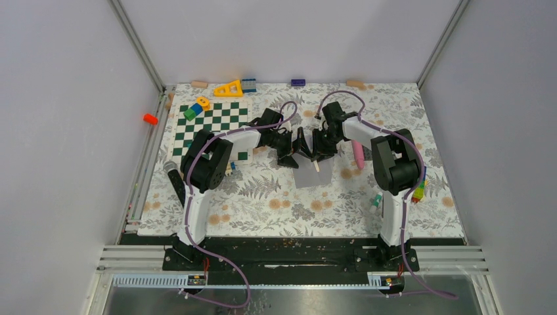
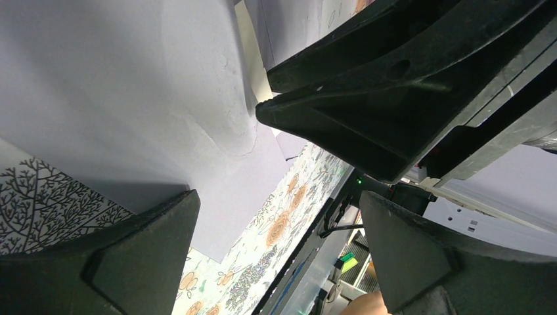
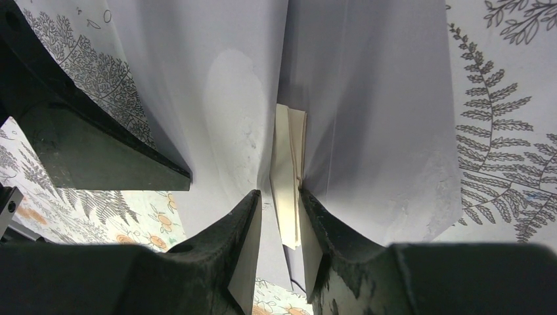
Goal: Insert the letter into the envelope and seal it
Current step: Place the letter in the envelope.
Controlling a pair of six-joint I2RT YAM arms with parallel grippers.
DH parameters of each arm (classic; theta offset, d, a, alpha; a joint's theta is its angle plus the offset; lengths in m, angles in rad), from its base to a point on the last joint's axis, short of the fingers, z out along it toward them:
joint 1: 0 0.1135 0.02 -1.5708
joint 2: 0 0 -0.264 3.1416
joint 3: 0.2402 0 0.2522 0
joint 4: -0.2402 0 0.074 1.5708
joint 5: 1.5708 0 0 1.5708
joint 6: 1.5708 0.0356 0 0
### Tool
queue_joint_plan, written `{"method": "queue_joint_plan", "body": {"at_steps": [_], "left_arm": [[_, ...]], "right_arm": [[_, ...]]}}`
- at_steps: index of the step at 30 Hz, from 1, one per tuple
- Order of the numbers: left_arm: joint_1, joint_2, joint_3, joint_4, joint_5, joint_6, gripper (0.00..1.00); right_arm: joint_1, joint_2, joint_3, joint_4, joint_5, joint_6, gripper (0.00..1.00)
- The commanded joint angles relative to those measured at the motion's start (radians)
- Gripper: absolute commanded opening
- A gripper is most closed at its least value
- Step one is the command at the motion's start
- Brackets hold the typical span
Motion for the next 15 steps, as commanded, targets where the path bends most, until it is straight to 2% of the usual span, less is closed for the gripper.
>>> {"method": "queue_joint_plan", "body": {"at_steps": [1,9,15], "left_arm": [[-0.010,0.033,0.018,-0.009,-0.031,0.030,0.99],[0.003,0.012,0.021,-0.032,-0.058,0.095,0.99],[0.039,-0.048,0.053,-0.073,-0.076,0.249,0.99]], "right_arm": [[0.017,0.003,0.029,0.003,-0.003,0.001,0.35],[-0.020,-0.126,0.032,-0.023,0.034,-0.063,0.39],[-0.071,-0.251,0.008,-0.065,0.007,-0.088,0.52]]}}
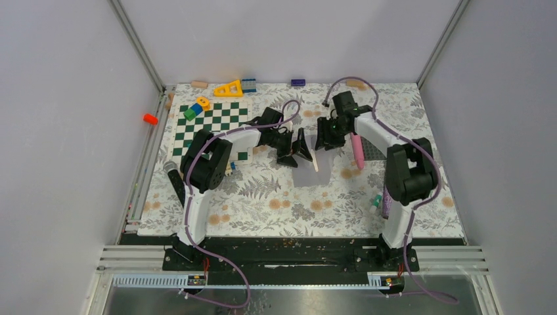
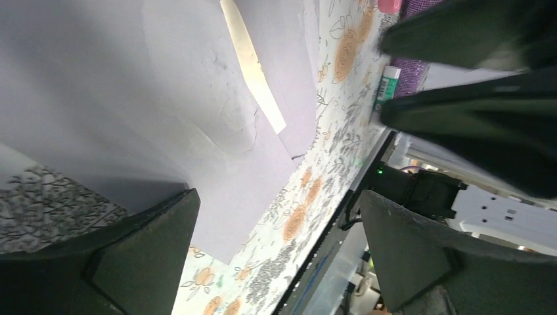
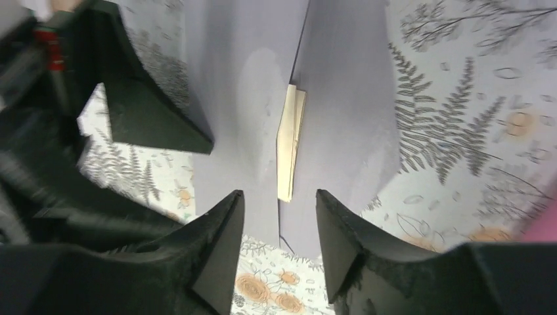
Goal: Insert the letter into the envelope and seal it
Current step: Place the letter in the envelope, then open the solid glue cap from the solid glue.
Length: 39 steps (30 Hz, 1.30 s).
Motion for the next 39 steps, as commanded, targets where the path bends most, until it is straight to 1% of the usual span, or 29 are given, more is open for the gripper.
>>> {"method": "queue_joint_plan", "body": {"at_steps": [1,4,7,10,11,13,18,20,22,26,29,32,36,39], "left_arm": [[0.043,-0.048,0.055,-0.062,-0.060,0.186,0.99],[0.059,-0.051,0.132,-0.165,0.006,0.283,0.99],[0.065,-0.074,0.189,-0.258,0.081,0.373,0.99],[0.061,-0.138,0.148,-0.265,0.140,0.414,0.99],[0.061,-0.164,0.128,-0.265,0.143,0.423,0.99],[0.060,-0.211,0.077,-0.267,0.131,0.447,0.99],[0.059,-0.332,-0.088,-0.267,0.096,0.533,0.99],[0.057,-0.365,-0.121,-0.276,0.082,0.562,0.99],[0.053,-0.385,-0.121,-0.295,0.059,0.600,0.99],[0.033,-0.418,-0.109,-0.299,-0.045,0.674,0.99],[0.024,-0.445,-0.110,-0.292,-0.092,0.708,0.99],[0.022,-0.468,-0.116,-0.293,-0.147,0.733,0.99],[0.020,-0.494,-0.158,-0.251,-0.131,0.716,0.99],[0.017,-0.497,-0.159,-0.258,-0.111,0.719,0.99]], "right_arm": [[-0.046,-0.146,0.003,-0.050,-0.034,-0.040,0.54],[-0.072,-0.181,0.014,-0.109,-0.136,-0.118,0.64],[-0.096,-0.224,0.036,-0.228,-0.166,-0.248,0.68],[-0.109,-0.307,0.006,-0.314,-0.057,-0.361,0.70],[-0.111,-0.346,-0.019,-0.335,0.005,-0.393,0.71],[-0.117,-0.431,-0.080,-0.359,0.120,-0.457,0.72],[-0.171,-0.637,-0.240,-0.464,0.293,-0.602,0.80],[-0.184,-0.696,-0.292,-0.498,0.360,-0.657,0.80],[-0.184,-0.730,-0.361,-0.509,0.392,-0.709,0.80],[-0.187,-0.721,-0.468,-0.463,0.402,-0.751,0.80],[-0.189,-0.690,-0.515,-0.433,0.356,-0.817,0.78],[-0.192,-0.685,-0.540,-0.362,0.392,-0.846,0.80],[-0.194,-0.690,-0.495,-0.437,0.259,-0.939,0.78],[-0.194,-0.771,-0.522,-0.413,0.236,-1.116,0.79]]}}
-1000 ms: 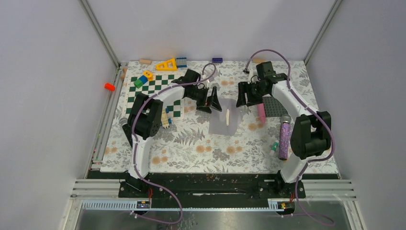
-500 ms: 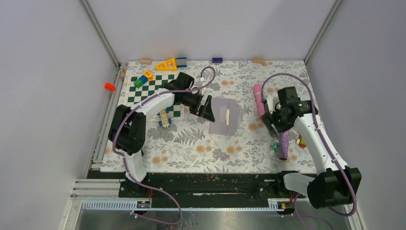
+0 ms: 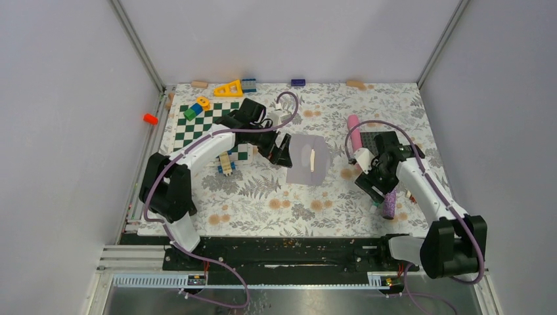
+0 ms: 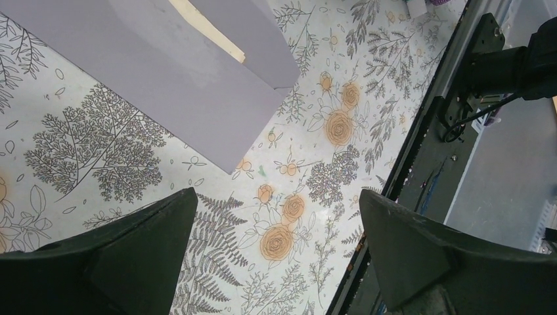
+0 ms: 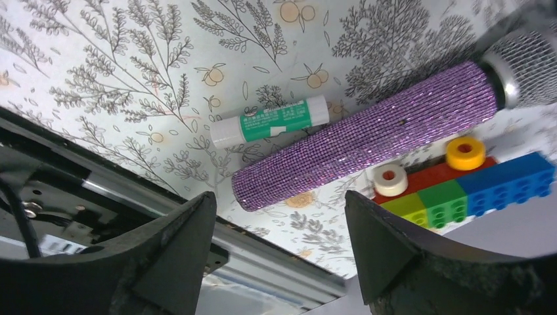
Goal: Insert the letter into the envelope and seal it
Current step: Open the solid glue cap from the solid glue.
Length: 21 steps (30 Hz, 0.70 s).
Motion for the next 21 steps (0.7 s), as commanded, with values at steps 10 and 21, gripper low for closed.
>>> {"method": "queue_joint_plan", "body": {"at_steps": [10,21], "left_arm": [[-0.002,0.026,0.023,-0.024,0.072,0.069,0.99],[-0.001,-0.013,0.003,-0.025,0.073,0.099,0.99]], "right_arm": [[-0.004,-0.358,-0.248,0.115,-0.193,-1.079,0.92],[-0.004,-0.207,-0.321,0.243,-0.223,-1.189,0.85]]}}
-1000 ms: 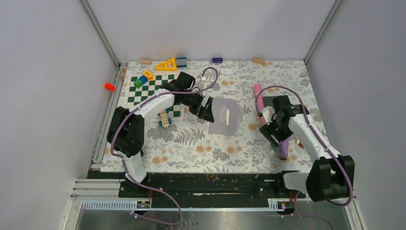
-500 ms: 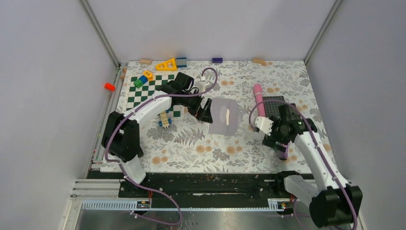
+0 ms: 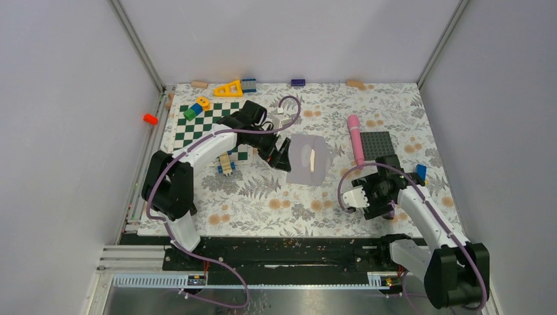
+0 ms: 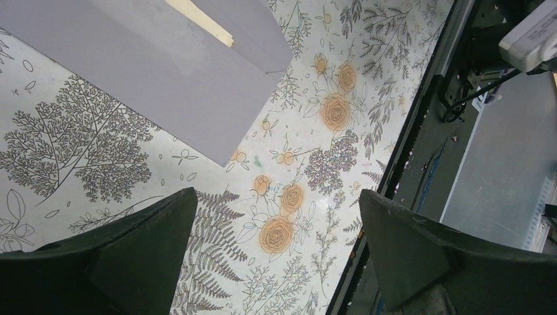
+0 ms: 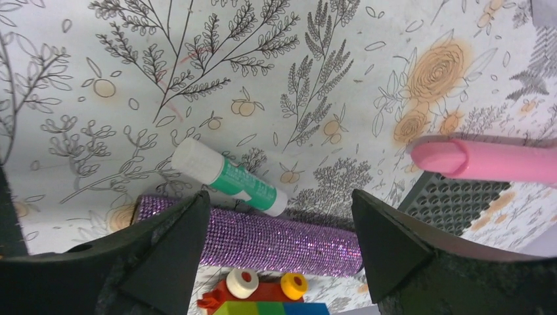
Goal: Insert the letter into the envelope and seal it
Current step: Open the solid glue cap from the solid glue.
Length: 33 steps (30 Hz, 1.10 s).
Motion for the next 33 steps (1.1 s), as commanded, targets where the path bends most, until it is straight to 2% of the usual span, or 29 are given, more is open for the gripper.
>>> {"method": "queue_joint_plan", "body": {"at_steps": [1,11,20,21,23,25,26,29,33], "left_arm": [[-0.001,-0.034,0.009,0.012,0.037,0.035,0.99],[-0.001,-0.013,0.012,0.012,0.049,0.036,0.99],[-0.001,-0.010,0.012,0.012,0.054,0.033,0.99],[-0.001,-0.011,0.011,0.012,0.053,0.034,0.99],[0.000,-0.013,0.010,0.012,0.053,0.035,0.99],[0.000,-0.017,0.009,0.014,0.054,0.035,0.99],[0.000,-0.022,0.007,0.017,0.054,0.034,0.99],[0.000,-0.037,0.006,0.029,0.048,0.030,0.99],[0.000,-0.061,0.042,0.033,0.022,0.029,0.99]], "right_arm": [[-0.004,0.064,-0.026,0.075,-0.004,-0.095,0.85],[-0.004,0.099,-0.016,0.032,0.054,-0.151,0.83],[-0.004,0.226,-0.014,0.084,0.083,-0.095,0.72],[-0.004,0.237,-0.012,0.085,0.082,-0.091,0.69],[-0.004,0.254,-0.012,0.085,0.083,-0.087,0.58],[-0.004,0.265,-0.008,0.084,0.076,-0.071,0.36],[-0.003,0.269,0.000,0.084,0.069,-0.054,0.30],[-0.003,0.265,0.025,0.067,0.009,-0.012,0.28],[0.001,0.208,0.080,0.048,-0.159,0.049,0.25]]}}
